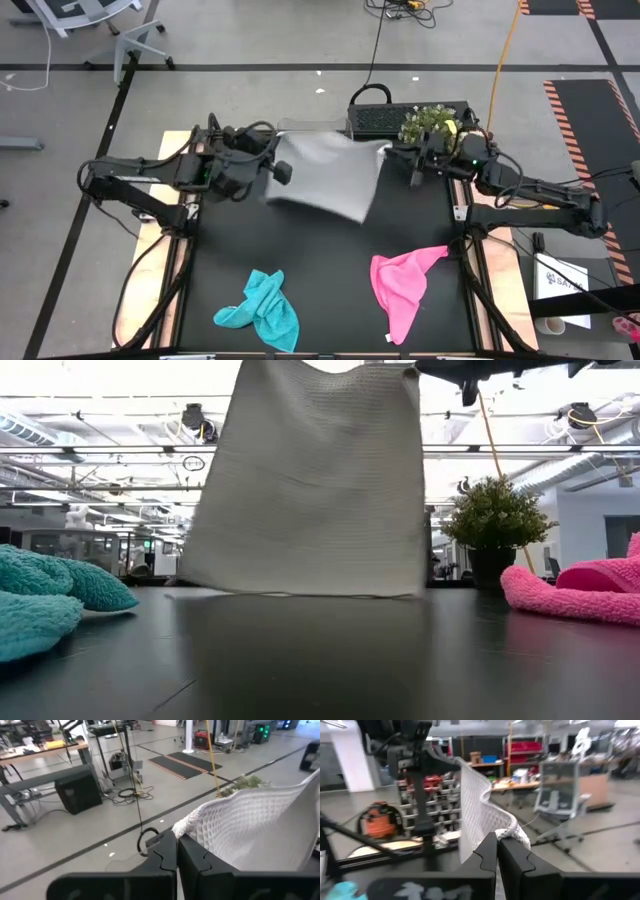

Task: Fold microfiber towels
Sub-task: Fold the gray microfiber cloth

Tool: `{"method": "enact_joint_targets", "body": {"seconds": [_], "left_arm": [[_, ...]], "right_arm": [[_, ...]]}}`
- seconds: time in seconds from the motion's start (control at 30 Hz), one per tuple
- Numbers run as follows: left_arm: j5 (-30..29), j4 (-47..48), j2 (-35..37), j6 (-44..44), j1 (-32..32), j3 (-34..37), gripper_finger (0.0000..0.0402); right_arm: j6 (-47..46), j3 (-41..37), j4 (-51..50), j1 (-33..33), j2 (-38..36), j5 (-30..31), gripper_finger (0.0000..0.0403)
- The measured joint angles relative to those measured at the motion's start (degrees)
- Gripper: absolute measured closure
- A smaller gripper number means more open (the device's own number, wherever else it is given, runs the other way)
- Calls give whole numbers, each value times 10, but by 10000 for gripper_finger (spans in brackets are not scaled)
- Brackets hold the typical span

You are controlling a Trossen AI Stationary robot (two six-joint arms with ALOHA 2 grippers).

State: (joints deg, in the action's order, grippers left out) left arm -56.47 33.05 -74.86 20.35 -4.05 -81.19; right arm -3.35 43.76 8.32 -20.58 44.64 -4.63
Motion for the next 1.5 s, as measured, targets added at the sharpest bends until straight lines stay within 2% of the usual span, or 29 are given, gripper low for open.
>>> {"method": "enact_joint_targets", "body": {"seconds": [0.2,0.33,0.43,0.6,0.8,0.9,1.0,1.17,1.33,1.5], "left_arm": [[11,-47,0,-63,38,0,401],[16,-87,-1,-118,58,0,401],[41,-91,-1,-121,70,0,401],[68,-40,-1,-88,75,0,401],[111,109,-1,50,64,0,401],[124,155,-1,92,46,0,401],[109,158,-5,88,34,0,401],[99,98,-4,36,44,0,401],[99,8,-3,-51,63,0,401],[99,-63,21,-122,81,0,401]], "right_arm": [[54,57,-15,-51,9,-47,403],[74,95,-61,-83,27,-72,403],[72,113,-90,-96,49,-98,403],[65,115,-154,-94,79,-123,403],[26,115,-216,-61,94,-151,403],[12,115,-225,-33,94,-152,403],[24,115,-224,-14,94,-130,403],[73,119,-189,-23,93,-73,403],[128,175,-192,-48,93,-74,403],[174,258,-248,-68,93,-74,403]]}}
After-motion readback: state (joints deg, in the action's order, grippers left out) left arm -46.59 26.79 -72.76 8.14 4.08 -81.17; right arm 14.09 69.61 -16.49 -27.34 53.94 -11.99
